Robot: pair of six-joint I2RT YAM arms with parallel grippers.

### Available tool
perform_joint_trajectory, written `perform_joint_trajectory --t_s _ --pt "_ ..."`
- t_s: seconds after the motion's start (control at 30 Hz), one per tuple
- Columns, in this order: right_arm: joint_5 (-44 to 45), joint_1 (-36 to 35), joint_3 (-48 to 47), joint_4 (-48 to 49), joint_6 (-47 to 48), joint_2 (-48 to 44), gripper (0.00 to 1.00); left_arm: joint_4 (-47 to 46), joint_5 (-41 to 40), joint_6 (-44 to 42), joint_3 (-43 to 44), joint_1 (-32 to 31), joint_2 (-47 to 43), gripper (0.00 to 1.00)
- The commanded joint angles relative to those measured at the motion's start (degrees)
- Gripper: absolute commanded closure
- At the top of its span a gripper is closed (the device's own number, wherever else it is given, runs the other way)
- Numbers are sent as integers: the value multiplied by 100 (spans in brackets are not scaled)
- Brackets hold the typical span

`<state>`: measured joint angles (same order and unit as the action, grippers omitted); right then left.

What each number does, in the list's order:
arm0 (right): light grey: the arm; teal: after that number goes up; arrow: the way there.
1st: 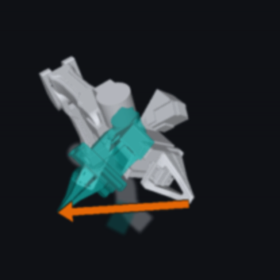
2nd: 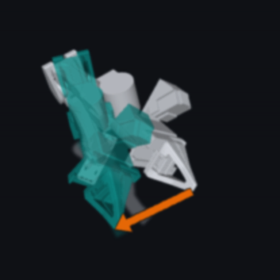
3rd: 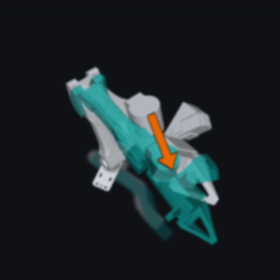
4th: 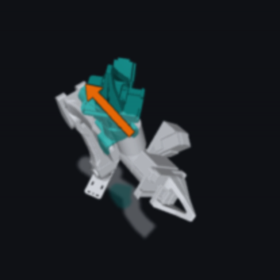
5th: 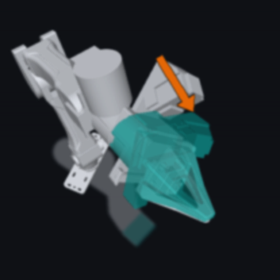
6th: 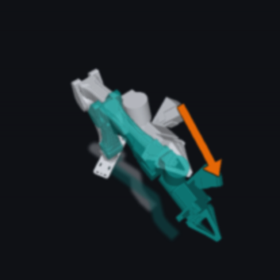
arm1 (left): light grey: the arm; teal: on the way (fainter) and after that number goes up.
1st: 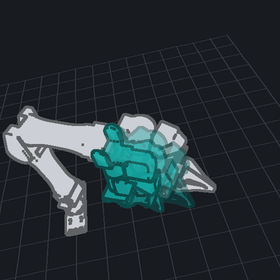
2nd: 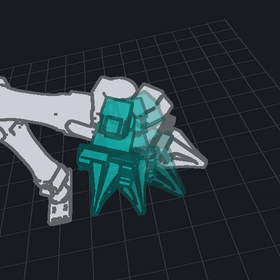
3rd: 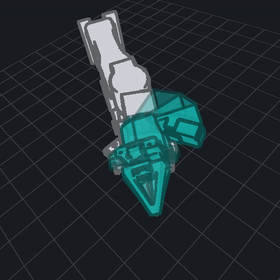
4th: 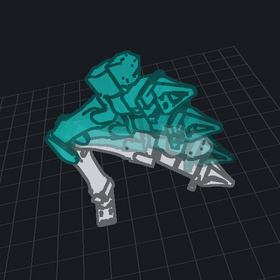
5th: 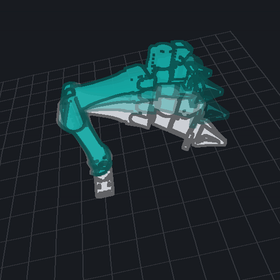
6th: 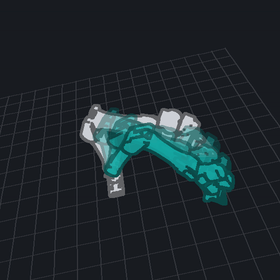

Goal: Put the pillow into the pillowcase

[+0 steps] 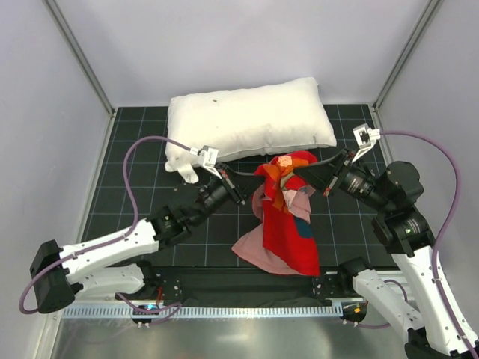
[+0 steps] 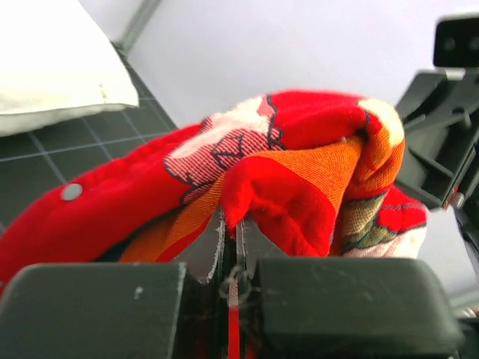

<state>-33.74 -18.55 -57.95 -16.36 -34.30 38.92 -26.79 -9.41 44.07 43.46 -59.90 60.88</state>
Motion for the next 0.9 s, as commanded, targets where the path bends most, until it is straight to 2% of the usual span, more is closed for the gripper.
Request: perform_joint_trajectory --t_s 0.0,0.03,0.1,0.13,0.23,0.33,0.43,0.5,0.7,0.8,0.87 --pt "453 -26 -181 -5 81 -191 84 733 -953 -531 557 13 -479 100" --pt "1169 -26 -303 -260 151 -218 83 1432 -1340 -566 593 39 -664 100" --pt "1946 -26 -374 -893 275 -340 83 2182 -2140 -375 576 154 -1329 100" --pt "2515 -26 -375 -1121 275 -393 83 2630 -2840 -312 471 267 -1594 100" --pt "2925 -18 -235 -1194 275 -569 81 3055 -3626 -399 338 435 -2612 100" --pt "3057 -26 -85 -1194 258 -622 80 3582 -4119 -838 557 488 -3177 100" --pt "3259 -26 -14 -1264 214 -596 80 3987 -4297 -1173 926 497 -3302 100" --pt "3347 -26 12 -1326 205 -613 90 4181 -4368 -1348 1093 497 -3337 100" --pt "4006 -26 56 -1449 178 -727 88 4226 -4578 -1814 1393 497 -3504 99" --pt "3840 -26 12 -1335 239 -798 88 4173 -4290 -2218 1559 497 -3583 99" --pt "3280 -26 -49 -1116 327 -833 88 4138 -4157 -2578 1769 497 -3583 100"
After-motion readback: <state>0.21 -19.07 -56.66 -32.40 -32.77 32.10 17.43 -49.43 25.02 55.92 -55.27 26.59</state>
